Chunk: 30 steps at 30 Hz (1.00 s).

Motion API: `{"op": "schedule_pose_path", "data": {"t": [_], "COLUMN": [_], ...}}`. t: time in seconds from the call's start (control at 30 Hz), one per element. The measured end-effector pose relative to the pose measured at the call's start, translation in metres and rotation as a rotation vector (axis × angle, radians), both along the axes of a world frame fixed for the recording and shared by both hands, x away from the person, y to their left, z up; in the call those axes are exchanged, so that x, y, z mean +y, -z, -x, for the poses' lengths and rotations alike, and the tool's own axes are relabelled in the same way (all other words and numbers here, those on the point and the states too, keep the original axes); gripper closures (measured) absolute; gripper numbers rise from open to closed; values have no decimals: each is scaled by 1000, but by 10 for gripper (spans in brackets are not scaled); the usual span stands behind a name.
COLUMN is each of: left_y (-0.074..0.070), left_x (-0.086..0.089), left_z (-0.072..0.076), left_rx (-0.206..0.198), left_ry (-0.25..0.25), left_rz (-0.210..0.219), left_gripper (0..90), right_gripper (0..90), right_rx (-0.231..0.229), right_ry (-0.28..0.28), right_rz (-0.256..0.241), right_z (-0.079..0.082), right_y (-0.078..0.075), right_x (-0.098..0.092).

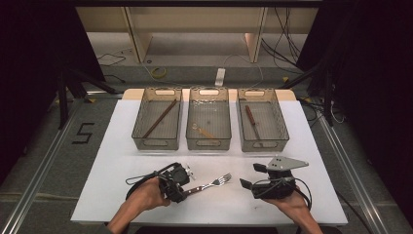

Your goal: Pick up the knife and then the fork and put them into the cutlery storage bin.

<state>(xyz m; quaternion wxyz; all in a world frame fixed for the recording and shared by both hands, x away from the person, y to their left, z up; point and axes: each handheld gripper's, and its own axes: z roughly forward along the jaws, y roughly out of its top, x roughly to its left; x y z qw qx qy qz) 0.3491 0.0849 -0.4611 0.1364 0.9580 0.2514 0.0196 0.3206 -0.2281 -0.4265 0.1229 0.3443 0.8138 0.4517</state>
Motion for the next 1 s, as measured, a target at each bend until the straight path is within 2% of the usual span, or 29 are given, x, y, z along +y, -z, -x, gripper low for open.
{"op": "schedule_pose_path", "data": {"t": [0.63, 0.8, 0.9, 1.0], "left_y": [0, 0, -2, -5], "left_x": [-1, 0, -1, -1], "left_z": [2, 0, 0, 0], "left_rx": [-12, 2, 18, 22], "left_ry": [38, 20, 10, 11], "left_rz": [-7, 12, 46, 52], "left_gripper": [746, 750, 751, 751], "right_gripper": [268, 269, 269, 269], "right_rx": [4, 5, 4, 2], "right_ry": [1, -1, -1, -1], "right_rz": [2, 1, 1, -3], "right_z": [0, 0, 0, 0], "right_y": [0, 0, 0, 0], "right_x": [1, 1, 1, 1]}}
